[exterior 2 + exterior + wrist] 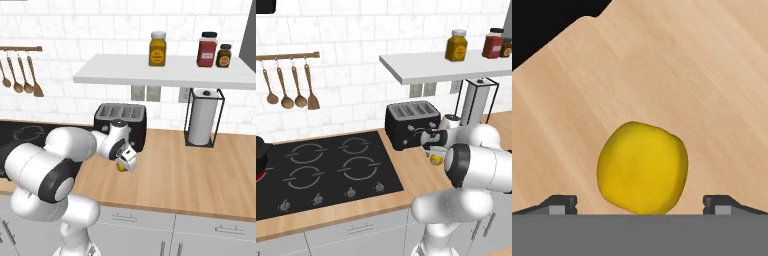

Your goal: Put the carrot and lemon in the pot. Retrieve the spatula and lightly stir the vegetables in the pot.

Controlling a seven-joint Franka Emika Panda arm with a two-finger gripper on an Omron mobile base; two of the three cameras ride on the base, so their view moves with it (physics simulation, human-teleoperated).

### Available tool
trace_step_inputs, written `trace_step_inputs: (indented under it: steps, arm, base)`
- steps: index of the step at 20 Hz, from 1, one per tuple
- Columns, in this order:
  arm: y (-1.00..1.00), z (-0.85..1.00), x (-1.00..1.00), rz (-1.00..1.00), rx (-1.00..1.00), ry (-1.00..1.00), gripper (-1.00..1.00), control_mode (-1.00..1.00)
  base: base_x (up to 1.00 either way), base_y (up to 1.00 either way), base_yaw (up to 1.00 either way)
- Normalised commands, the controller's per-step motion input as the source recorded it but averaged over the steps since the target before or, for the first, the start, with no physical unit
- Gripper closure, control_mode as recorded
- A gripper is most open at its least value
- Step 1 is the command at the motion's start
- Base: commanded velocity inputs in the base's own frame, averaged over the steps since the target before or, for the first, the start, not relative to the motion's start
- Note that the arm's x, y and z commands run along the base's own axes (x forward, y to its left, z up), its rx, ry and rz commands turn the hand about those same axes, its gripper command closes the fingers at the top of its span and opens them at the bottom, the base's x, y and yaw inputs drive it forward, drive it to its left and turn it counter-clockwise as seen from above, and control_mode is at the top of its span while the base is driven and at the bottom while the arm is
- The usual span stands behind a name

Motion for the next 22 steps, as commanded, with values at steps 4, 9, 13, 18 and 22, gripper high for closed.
trace_step_inputs:
  steps: [4,9,13,18,22]
  arm:
    - [-0.08,-0.12,0.15,-0.04,0.08,0.04,-1.0,-1.0]
    - [-0.02,-0.17,0.2,-0.05,0.06,0.02,-1.0,-1.0]
    - [0.0,-0.26,0.1,-0.04,0.02,0.02,1.0,-1.0]
    - [0.0,-0.06,0.0,0.0,0.0,0.01,1.0,-1.0]
    - [0.03,0.05,-0.38,0.02,0.0,-0.01,1.0,-1.0]
  base:
    - [0.0,0.0,0.0]
    - [0.0,0.0,0.0]
    - [0.0,0.0,0.0]
    - [0.0,0.0,0.0]
    - [0.0,0.0,0.0]
